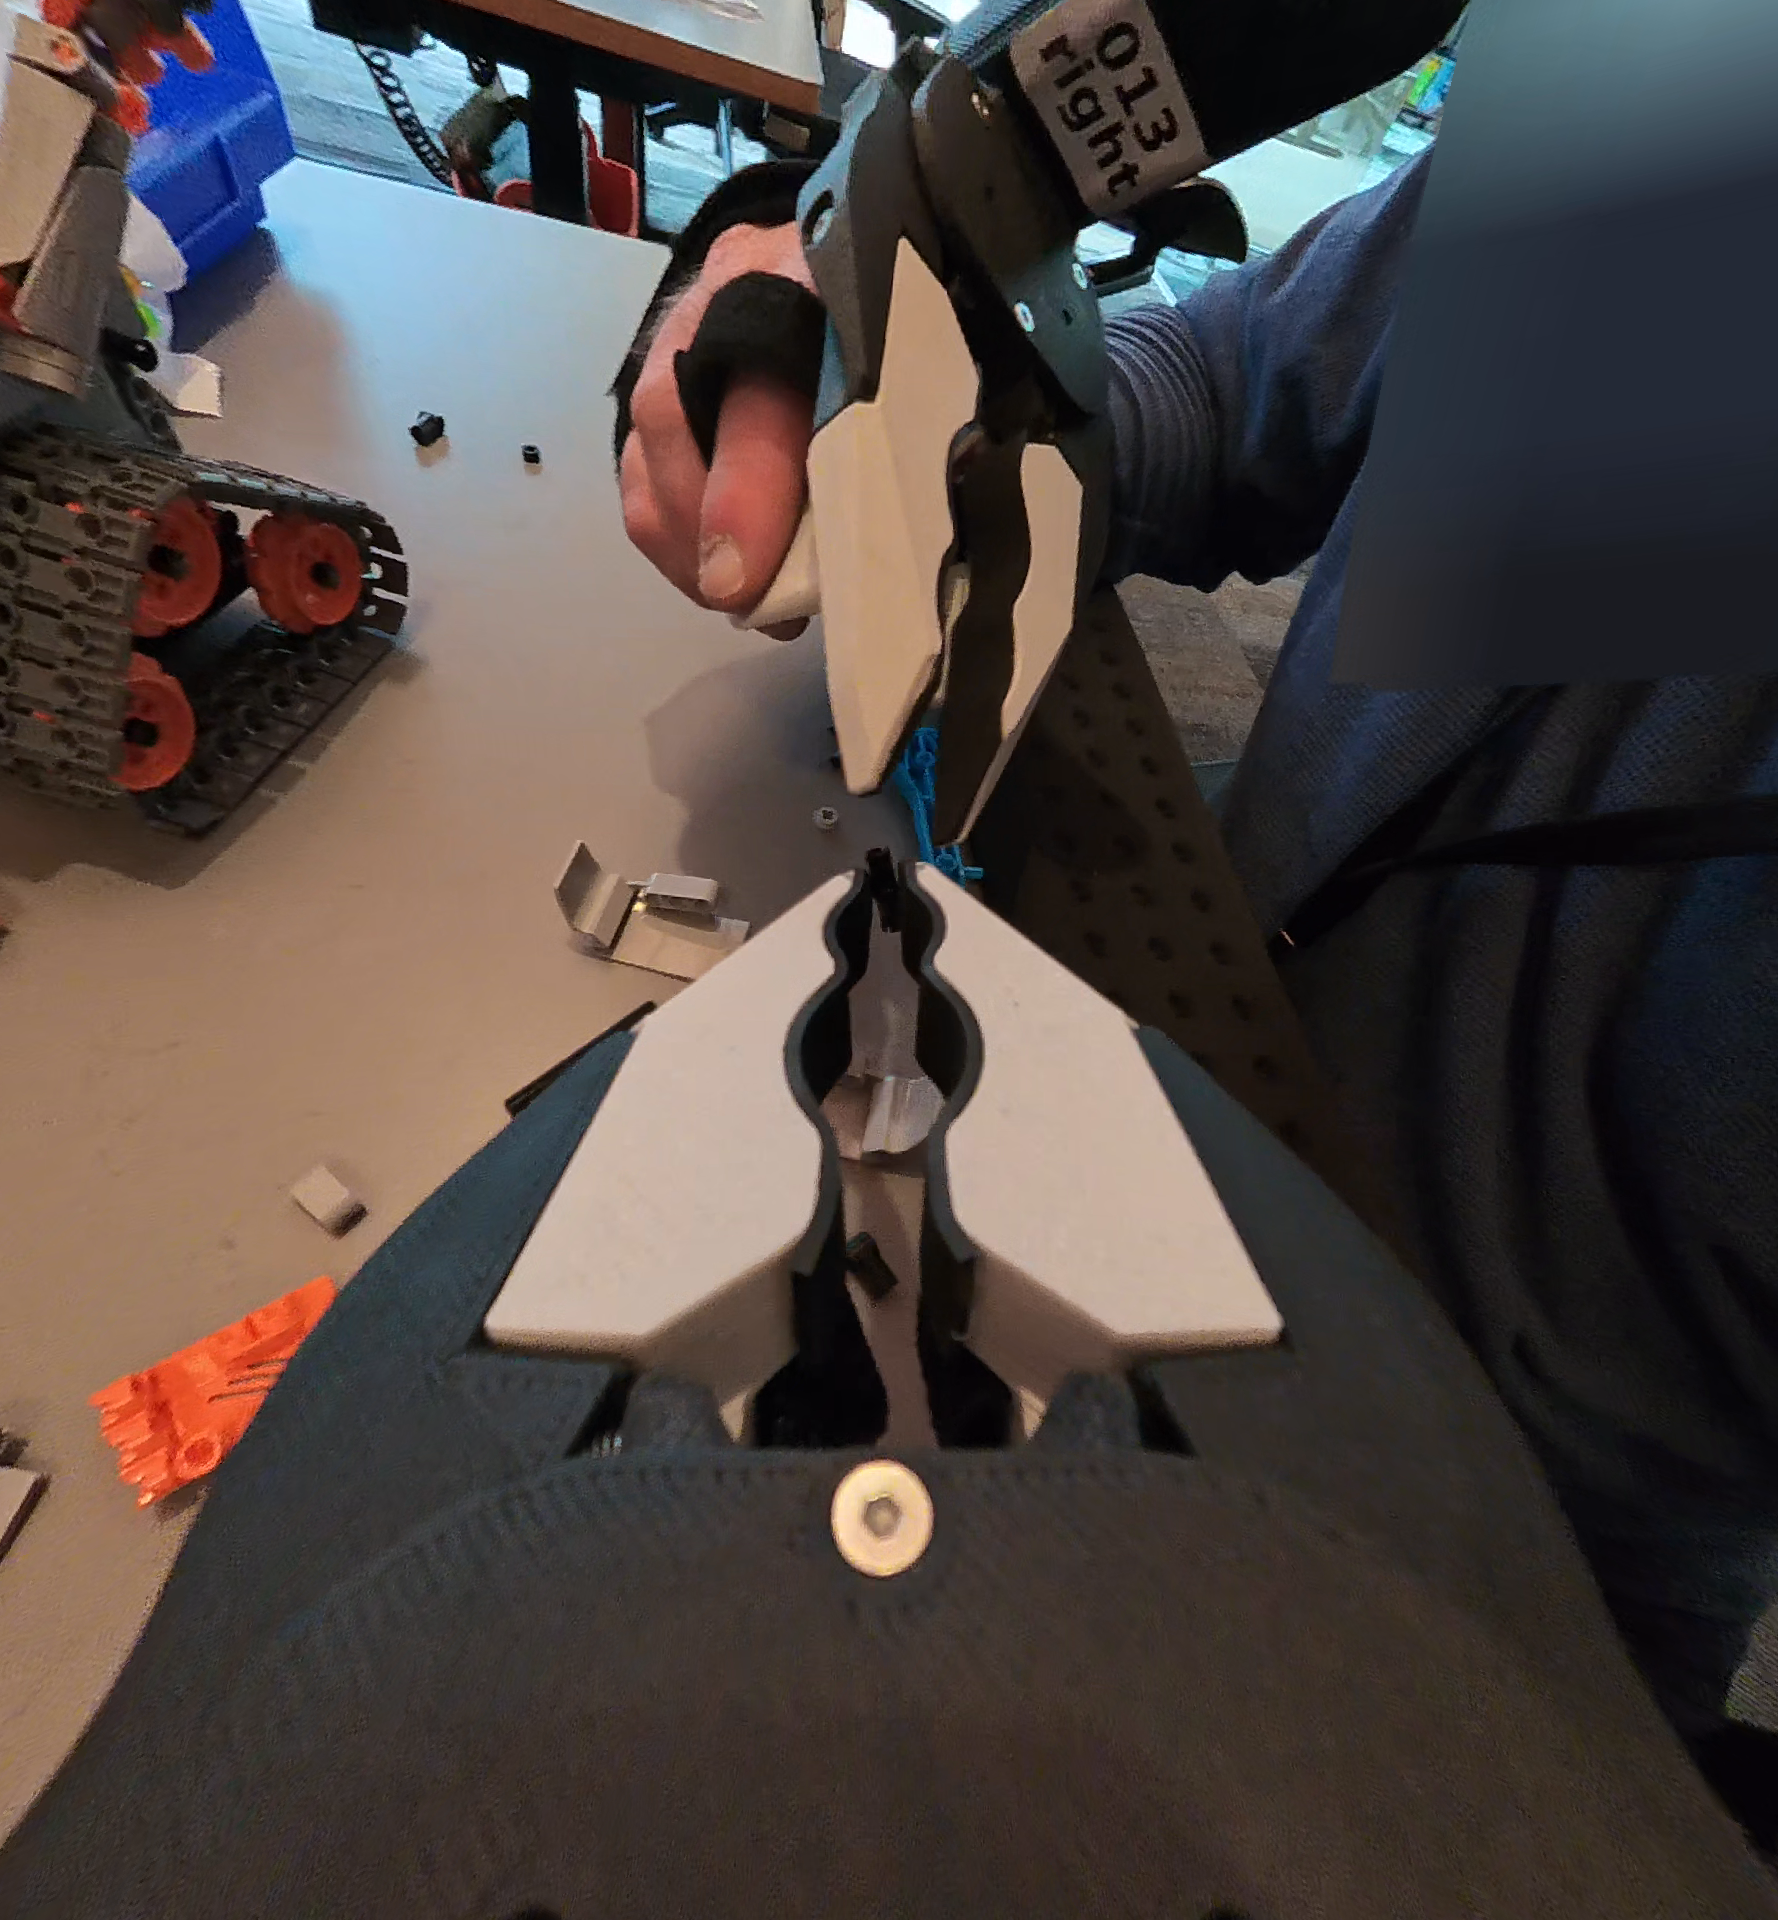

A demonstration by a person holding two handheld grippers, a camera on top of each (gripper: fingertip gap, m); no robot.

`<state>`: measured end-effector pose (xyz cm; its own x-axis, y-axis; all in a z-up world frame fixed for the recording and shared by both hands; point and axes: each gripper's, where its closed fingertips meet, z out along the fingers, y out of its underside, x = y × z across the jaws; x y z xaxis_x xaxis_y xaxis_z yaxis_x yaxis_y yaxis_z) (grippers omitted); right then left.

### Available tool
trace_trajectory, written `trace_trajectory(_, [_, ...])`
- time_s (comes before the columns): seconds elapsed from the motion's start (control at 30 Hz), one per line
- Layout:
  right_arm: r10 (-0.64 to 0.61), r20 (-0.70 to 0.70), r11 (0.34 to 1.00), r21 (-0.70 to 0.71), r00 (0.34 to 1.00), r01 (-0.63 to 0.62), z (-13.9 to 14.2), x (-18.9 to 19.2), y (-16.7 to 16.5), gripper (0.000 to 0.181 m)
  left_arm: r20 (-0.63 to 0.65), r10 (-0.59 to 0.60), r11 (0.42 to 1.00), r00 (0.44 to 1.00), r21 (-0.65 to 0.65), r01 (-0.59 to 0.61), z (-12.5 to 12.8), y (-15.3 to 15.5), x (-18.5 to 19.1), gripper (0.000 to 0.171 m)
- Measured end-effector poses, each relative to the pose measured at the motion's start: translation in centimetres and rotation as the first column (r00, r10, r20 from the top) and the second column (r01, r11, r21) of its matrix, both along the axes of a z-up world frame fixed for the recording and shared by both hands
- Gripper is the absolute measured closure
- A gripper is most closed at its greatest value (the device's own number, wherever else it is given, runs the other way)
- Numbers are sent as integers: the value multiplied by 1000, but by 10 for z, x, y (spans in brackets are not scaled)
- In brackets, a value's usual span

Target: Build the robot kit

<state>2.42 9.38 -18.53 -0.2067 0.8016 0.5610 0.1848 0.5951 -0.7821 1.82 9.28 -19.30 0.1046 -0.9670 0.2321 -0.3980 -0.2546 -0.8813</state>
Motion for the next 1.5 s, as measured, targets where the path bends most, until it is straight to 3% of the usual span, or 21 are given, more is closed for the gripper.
trace_trajectory(0.37, [41, 66, 992, 119, 997, -49, -15, -1, -9, 175, 0, -94, 993, 996, -73, 93, -6, -14, 9, 169])
trace_trajectory(0.73, [34, 90, 999, 14, 995, -36, -15, 4, -5, 180, 17, -30, 998, 999, -56, 31, -5, -6, 8, 164])
trace_trajectory(0.93, [9, 89, 998, -55, 996, -4, -13, 9, 5, 181, -123, 19, 999, 992, 28, -16, -27, -5, -5, 148])
trace_trajectory(1.1, [1, 108, 996, -92, 994, 9, -19, 14, 12, 181, -362, 25, 991, 932, 133, 25, -63, -13, -8, 122])
trace_trajectory(1.2, [-3, 109, 994, -107, 994, 15, -20, 17, 14, 181, -407, 45, 981, 912, 190, 37, -73, -19, -6, 116])
trace_trajectory(1.27, [-6, 110, 993, -118, 994, 20, -21, 18, 16, 181, -442, 72, 970, 894, 238, 39, -80, -19, -8, 117])
trace_trajectory(1.43, [-6, 122, 991, -130, 993, 22, -24, 18, 18, 181, -546, 131, 941, 827, 330, 69, -97, -15, -17, 138])
trace_trajectory(1.5, [-6, 124, 991, -135, 992, 23, -25, 18, 18, 181, -539, 123, 938, 834, 338, 81, -95, -17, -13, 146])
